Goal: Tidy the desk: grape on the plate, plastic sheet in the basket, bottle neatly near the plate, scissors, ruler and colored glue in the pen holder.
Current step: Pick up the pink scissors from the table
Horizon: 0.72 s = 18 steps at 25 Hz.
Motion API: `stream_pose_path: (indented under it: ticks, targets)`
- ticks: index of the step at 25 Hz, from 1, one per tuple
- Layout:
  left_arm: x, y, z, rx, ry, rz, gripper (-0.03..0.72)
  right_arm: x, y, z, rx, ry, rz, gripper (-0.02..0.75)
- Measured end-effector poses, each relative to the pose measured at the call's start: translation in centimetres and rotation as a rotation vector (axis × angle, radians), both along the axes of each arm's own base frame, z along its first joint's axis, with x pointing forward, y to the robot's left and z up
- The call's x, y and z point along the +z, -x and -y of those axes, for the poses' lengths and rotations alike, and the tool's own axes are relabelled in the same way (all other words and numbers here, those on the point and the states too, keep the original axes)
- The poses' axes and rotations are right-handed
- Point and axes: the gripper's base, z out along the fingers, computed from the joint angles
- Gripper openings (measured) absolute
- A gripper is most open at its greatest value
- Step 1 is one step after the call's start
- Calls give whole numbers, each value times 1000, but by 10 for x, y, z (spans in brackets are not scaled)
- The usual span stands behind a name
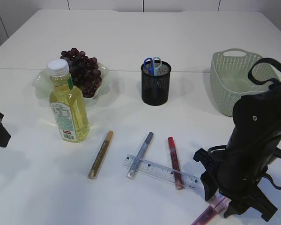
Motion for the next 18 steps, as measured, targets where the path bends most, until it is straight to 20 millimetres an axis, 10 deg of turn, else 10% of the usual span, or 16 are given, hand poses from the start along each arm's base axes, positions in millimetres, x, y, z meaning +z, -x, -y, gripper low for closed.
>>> stream_pose_path:
  ticks: [12, 18]
  targets:
    - [0, 0, 0, 0, 0, 0, 435, -5, -2, -2, -13, -15, -8, 382]
    - [0, 0, 0, 0, 0, 0, 435, -5, -2, -3, -11, -16, -8, 248]
